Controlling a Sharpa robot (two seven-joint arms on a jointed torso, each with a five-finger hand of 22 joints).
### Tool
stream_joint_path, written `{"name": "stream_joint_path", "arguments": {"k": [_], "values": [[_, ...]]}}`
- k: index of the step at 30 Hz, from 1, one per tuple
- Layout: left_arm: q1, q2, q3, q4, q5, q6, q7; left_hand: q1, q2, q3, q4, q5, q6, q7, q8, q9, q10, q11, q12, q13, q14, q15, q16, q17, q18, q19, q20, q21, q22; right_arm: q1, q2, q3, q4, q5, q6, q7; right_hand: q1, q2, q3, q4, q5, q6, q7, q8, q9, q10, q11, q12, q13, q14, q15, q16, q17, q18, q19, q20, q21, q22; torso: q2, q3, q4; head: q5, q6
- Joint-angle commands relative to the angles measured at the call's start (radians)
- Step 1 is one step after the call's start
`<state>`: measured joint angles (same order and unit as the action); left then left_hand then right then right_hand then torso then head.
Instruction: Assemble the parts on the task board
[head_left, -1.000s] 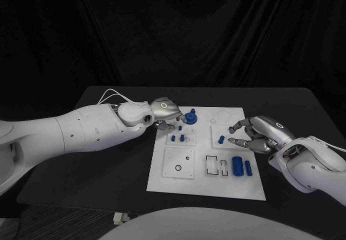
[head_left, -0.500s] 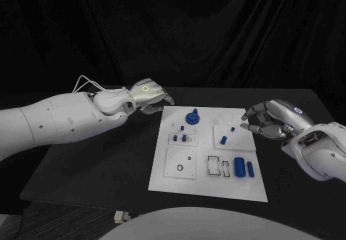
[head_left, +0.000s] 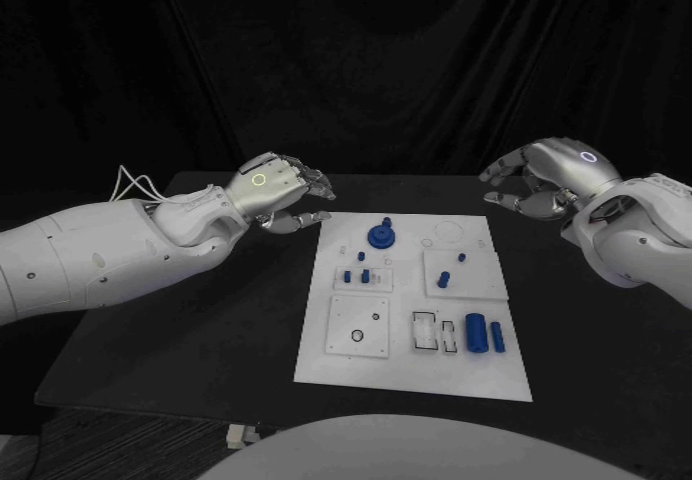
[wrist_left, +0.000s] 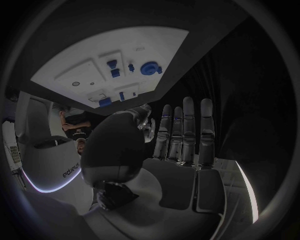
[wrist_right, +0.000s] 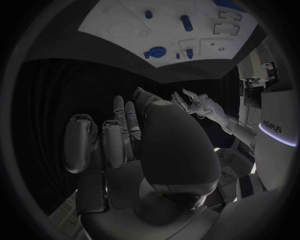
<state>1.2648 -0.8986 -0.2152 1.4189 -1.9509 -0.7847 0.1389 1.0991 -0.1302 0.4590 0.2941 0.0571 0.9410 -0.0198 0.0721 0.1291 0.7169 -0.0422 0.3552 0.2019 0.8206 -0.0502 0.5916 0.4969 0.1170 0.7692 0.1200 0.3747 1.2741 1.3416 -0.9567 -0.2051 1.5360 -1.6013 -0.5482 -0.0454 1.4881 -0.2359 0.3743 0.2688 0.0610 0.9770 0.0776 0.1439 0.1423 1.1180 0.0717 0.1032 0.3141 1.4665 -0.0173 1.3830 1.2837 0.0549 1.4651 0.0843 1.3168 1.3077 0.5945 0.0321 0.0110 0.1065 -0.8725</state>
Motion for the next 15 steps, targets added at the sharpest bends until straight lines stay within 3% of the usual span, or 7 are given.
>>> {"name": "stream_joint_path", "arguments": {"k": [1,7,8,10,11,13,15], "values": [[-0.007,-0.011,0.002,0.030,0.156,-0.124,0.112,-0.023,-0.002,0.004,0.001,-0.002,-0.024,0.006,-0.007,-0.014,-0.052,-0.001,0.004,-0.033,-0.040,0.017,-0.149,-0.056,0.018,-0.051,0.011,-0.091,-0.051,-0.025,0.022,-0.001,-0.037,-0.102,0.082,0.015,0.007,-0.007,0.006,-0.005,0.001,0.020,0.004,-0.001,-0.001,-0.005,-0.003,-0.006,-0.014,0.054,-0.007,0.010,0.005,0.000,0.012,0.000,0.011,0.177,0.000,-0.0025,0.0010,-0.004,0.000],[-0.016,-0.034,0.002,0.064,0.616,0.056,0.359,-0.042,-0.064,-0.062,0.004,-0.006,-0.170,-0.013,-0.014,-0.056,-0.221,-0.028,-0.059,-0.104,-0.319,0.083,-0.442,-0.185,-0.020,-0.301,0.045,-0.320,-0.197,-0.068,0.059,-0.001,-0.077,-0.122,0.115,0.019,-0.005,-0.014,-0.006,-0.007,0.003,0.011,0.020,-0.020,-0.011,-0.036,0.000,-0.016,-0.042,0.055,-0.015,0.015,0.007,-0.001,0.014,-0.009,0.016,0.182,0.003,-0.0037,0.0027,0.001,0.000],[-0.017,-0.038,0.002,0.067,0.729,0.129,0.402,-0.034,-0.094,-0.123,0.000,-0.002,-0.273,-0.022,-0.020,-0.071,-0.324,-0.041,-0.116,-0.126,-0.576,0.066,-0.537,-0.322,-0.037,-0.392,0.051,-0.318,-0.242,-0.074,0.063,-0.001,-0.079,-0.123,0.120,0.020,-0.008,-0.014,-0.009,-0.006,0.003,0.011,0.023,-0.021,-0.012,-0.040,0.001,-0.016,-0.044,0.055,-0.016,0.017,0.010,-0.002,0.016,-0.010,0.019,0.184,0.003,-0.0042,0.0041,0.000,0.000],[-0.018,-0.041,0.002,0.071,0.938,0.265,0.463,0.003,-0.048,-0.339,0.009,0.004,-0.472,-0.036,-0.031,-0.087,-0.561,-0.063,-0.247,-0.168,-0.818,0.055,-0.591,-0.494,-0.059,-0.711,0.056,-0.353,-0.875,-0.083,0.067,-0.001,-0.080,-0.125,0.126,0.021,-0.014,-0.014,-0.015,-0.005,0.002,0.013,0.024,-0.023,-0.013,-0.046,0.000,-0.015,-0.048,0.057,-0.017,0.023,0.016,-0.004,0.020,-0.011,0.029,0.188,0.004,-0.0056,0.0032,0.002,0.000],[-0.018,-0.042,0.002,0.072,1.008,0.313,0.478,0.003,-0.048,-0.339,0.009,0.004,-0.472,-0.036,-0.031,-0.087,-0.561,-0.063,-0.247,-0.168,-0.818,0.055,-0.591,-0.494,-0.059,-0.711,0.056,-0.353,-0.875,-0.085,0.067,-0.001,-0.080,-0.126,0.128,0.022,-0.016,-0.013,-0.018,-0.005,0.002,0.013,0.024,-0.024,-0.013,-0.047,0.000,-0.013,-0.049,0.058,-0.017,0.024,0.018,-0.004,0.021,-0.012,0.032,0.189,0.004,-0.0059,0.0032,0.001,0.000],[-0.019,-0.043,0.002,0.071,1.194,0.437,0.508,0.022,0.089,-0.444,0.001,0.068,-0.588,-0.047,-0.035,-0.092,-0.641,-0.069,-0.281,-0.176,-0.821,0.058,-0.592,-0.497,-0.035,-0.760,0.054,-0.356,-1.012,-0.089,0.068,-0.001,-0.078,-0.127,0.135,0.021,-0.024,-0.013,-0.024,-0.003,0.003,0.014,0.023,-0.026,-0.014,-0.045,-0.001,-0.008,-0.051,0.060,-0.018,0.030,0.024,-0.006,0.025,-0.012,0.039,0.192,0.005,-0.0089,0.0025,-0.001,0.000],[-0.021,-0.042,0.002,0.069,1.381,0.552,0.529,0.036,0.117,-0.516,0.001,0.054,-0.655,-0.047,-0.040,-0.096,-0.674,-0.068,-0.292,-0.181,-0.821,0.072,-0.592,-0.497,-0.019,-0.765,0.051,-0.361,-1.096,-0.093,0.068,-0.001,-0.076,-0.127,0.142,0.019,-0.033,-0.010,-0.031,-0.002,0.012,0.013,0.022,-0.030,-0.017,-0.038,-0.002,0.002,-0.054,0.061,-0.016,0.035,0.029,-0.007,0.027,-0.012,0.044,0.195,0.006,-0.0088,0.0033,-0.004,0.000]]}}
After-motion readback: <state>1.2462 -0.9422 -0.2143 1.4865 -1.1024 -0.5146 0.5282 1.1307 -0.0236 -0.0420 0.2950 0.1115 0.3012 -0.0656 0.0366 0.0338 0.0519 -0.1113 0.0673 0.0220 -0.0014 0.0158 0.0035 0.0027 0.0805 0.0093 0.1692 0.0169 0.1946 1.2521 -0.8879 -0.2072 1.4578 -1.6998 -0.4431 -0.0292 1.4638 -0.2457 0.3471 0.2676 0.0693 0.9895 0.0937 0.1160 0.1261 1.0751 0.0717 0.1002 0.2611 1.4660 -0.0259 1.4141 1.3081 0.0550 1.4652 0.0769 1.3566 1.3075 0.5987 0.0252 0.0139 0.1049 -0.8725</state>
